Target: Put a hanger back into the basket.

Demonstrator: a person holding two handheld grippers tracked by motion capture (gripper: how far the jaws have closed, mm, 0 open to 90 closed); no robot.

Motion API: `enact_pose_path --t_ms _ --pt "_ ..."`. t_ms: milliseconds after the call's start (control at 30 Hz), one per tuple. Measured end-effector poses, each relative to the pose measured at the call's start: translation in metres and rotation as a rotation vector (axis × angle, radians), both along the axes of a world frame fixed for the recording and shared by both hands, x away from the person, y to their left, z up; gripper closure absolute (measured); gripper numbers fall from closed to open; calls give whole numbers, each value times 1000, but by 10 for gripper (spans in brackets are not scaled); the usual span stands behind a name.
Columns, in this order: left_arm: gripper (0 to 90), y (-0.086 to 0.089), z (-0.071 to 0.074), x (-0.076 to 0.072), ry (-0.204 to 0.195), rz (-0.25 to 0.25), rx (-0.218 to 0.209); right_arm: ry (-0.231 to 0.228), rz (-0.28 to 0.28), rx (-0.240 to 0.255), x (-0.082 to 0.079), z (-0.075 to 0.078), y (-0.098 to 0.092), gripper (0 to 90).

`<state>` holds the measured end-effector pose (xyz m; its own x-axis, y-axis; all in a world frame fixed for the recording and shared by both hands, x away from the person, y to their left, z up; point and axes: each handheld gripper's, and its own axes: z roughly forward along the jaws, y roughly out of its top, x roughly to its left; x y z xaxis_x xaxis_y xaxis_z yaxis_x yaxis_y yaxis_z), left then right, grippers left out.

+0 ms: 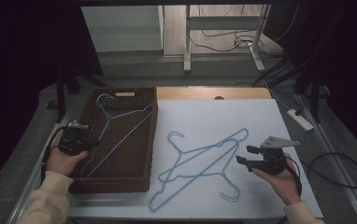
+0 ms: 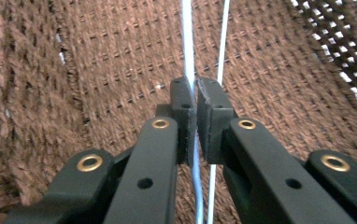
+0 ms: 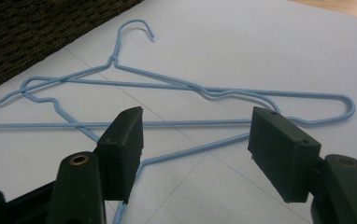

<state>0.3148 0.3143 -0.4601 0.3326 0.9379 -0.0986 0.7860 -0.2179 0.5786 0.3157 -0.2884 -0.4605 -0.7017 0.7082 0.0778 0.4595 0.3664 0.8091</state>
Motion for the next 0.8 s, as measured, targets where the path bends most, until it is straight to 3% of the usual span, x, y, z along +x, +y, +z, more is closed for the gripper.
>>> enact_pose_path --t_ms 100,133,267,300,333,400,433,567,600,800 --pt "740 1 1 0 -22 20 5 2 -1 -1 0 0 0 359" --pt "715 1 3 -1 -47 22 -2 2 -1 0 0 0 0 359" --pt "529 -1 18 -11 -221 18 -32 2 -2 -3 0 -1 0 358" --pt "491 -1 18 -11 -221 18 -32 2 -2 -3 0 -1 0 358" --pt "451 -4 26 -15 -273 -9 -53 3 -2 -4 0 -1 0 357" --pt "419 -6 31 -18 -292 -30 -65 4 -2 -4 0 -1 0 357" --pt "390 -10 37 -21 -319 -57 -86 5 -1 -5 0 -1 0 356" --pt "320 -20 49 -28 -358 -110 -150 10 1 -4 2 -2 0 351" --pt "312 -26 53 -31 -366 -133 -189 11 0 -3 2 -2 0 351" --pt "277 -45 57 -45 -383 -190 -230 16 -1 5 5 -3 -1 344"
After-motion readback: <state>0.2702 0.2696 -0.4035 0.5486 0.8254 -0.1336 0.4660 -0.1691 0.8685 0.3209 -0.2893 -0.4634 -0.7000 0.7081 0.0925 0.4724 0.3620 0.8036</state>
